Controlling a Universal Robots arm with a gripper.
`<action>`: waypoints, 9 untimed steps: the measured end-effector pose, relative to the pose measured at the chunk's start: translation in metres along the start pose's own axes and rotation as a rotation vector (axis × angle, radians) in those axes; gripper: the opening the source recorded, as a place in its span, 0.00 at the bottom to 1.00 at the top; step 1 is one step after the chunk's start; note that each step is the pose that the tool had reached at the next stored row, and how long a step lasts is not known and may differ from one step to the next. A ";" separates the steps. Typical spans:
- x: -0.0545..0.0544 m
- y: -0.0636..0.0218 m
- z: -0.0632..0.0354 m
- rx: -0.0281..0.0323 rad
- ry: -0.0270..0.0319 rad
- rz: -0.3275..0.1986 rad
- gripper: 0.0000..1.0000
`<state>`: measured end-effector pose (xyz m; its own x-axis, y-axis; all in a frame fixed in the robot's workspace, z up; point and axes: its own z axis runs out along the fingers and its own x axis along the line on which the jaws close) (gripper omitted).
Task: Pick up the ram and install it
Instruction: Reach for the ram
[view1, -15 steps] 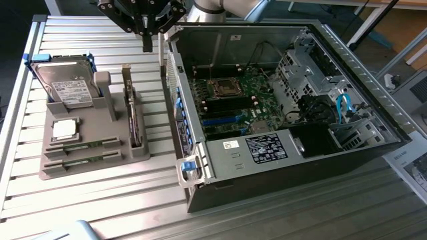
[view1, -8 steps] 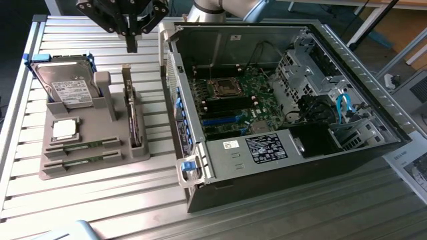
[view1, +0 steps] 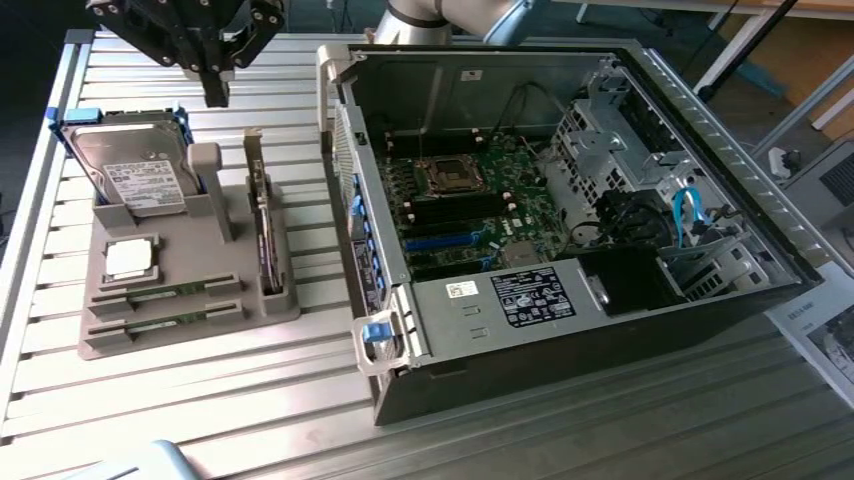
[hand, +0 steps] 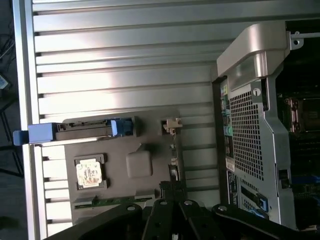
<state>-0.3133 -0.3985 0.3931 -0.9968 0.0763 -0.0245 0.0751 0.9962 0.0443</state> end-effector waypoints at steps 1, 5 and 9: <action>0.004 -0.0003 -0.0001 0.0000 0.0000 0.000 0.10; 0.020 -0.0015 -0.0005 0.0000 0.0000 0.000 0.10; 0.038 -0.0028 -0.0010 0.0000 0.0000 0.000 0.10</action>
<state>-0.3517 -0.3985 0.3931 -0.9968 0.0763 -0.0244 0.0751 0.9962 0.0443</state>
